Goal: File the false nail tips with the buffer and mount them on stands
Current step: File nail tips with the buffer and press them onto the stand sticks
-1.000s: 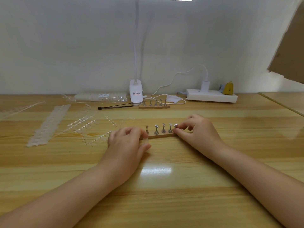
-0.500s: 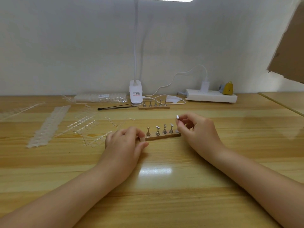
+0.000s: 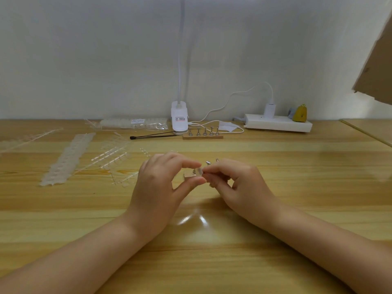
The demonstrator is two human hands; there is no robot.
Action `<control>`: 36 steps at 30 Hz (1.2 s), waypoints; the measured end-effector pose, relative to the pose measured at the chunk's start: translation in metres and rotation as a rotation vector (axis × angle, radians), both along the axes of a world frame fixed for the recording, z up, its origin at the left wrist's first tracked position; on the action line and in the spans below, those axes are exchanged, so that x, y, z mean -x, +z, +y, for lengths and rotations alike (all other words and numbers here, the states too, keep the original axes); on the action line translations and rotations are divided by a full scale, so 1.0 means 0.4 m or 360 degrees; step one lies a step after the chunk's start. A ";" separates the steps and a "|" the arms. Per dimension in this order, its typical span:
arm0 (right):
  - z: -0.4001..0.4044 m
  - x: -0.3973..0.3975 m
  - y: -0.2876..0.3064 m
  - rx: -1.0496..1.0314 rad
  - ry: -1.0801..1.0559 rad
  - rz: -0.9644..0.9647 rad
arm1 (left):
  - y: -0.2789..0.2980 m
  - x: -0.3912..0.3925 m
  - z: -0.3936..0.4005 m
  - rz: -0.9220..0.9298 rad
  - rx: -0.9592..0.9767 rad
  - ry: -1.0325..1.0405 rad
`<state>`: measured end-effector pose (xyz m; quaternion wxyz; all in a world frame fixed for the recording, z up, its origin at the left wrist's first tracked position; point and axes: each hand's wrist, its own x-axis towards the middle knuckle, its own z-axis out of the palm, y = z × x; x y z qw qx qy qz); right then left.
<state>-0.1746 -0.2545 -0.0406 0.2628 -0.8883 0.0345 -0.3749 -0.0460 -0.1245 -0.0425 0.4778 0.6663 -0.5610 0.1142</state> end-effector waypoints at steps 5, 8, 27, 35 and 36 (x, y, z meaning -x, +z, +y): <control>0.005 0.001 0.004 0.0027 -0.0024 -0.0019 | -0.003 -0.003 0.000 -0.0004 0.0018 -0.0009; 0.005 0.003 0.006 0.0008 -0.0021 -0.0013 | -0.002 -0.003 -0.001 -0.0029 0.0018 -0.0004; -0.010 0.001 -0.008 0.0156 0.0094 -0.0156 | 0.001 -0.002 0.002 0.0244 0.0020 -0.0139; -0.006 0.003 0.004 0.0143 -0.0061 -0.0159 | 0.005 0.006 0.004 0.0311 -0.0023 -0.0004; -0.006 0.004 0.005 0.0161 -0.0070 -0.0161 | 0.005 0.006 0.004 0.0315 -0.0033 0.0017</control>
